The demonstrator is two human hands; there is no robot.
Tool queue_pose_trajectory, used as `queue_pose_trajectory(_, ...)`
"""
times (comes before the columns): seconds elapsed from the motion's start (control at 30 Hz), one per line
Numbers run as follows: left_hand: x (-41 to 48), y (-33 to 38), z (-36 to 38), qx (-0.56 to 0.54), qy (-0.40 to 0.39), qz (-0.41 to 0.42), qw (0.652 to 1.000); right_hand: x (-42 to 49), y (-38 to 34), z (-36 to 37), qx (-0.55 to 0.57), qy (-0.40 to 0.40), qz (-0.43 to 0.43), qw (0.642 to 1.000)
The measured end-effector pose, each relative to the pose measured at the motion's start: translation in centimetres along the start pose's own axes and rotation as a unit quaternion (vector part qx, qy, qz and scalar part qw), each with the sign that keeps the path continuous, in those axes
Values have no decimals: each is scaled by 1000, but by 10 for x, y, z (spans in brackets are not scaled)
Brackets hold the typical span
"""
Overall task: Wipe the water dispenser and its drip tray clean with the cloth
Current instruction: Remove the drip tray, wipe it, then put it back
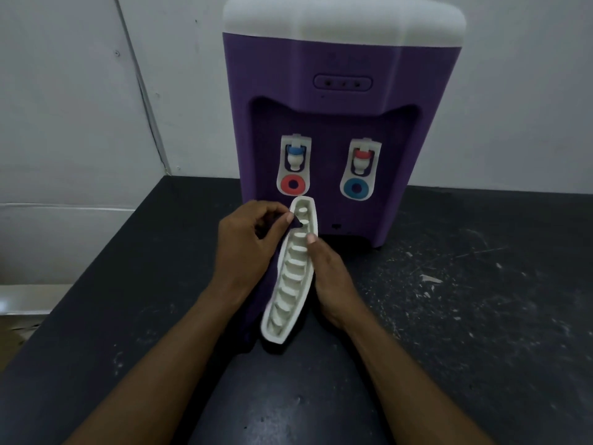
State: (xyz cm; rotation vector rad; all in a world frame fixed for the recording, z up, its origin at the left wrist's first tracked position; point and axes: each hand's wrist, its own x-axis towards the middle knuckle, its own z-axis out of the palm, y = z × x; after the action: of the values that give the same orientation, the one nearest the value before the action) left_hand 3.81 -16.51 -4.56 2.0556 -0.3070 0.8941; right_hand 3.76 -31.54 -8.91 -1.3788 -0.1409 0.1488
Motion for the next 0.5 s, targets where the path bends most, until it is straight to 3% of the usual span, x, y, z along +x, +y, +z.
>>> queue_pose_trajectory(0.13, 21, -1, -11, 31, 4, 28, 999, -6, -1, 4, -34, -41, -6, 999)
queue_pose_trajectory(0.3, 43, 1, -21, 53, -45, 30, 997, -8, -4, 3, -48, -49, -32, 997)
queue_pose_trajectory(0.5, 50, 4, -30, 51, -165, 42, 984, -7, -8, -1, -34, -40, -52, 997)
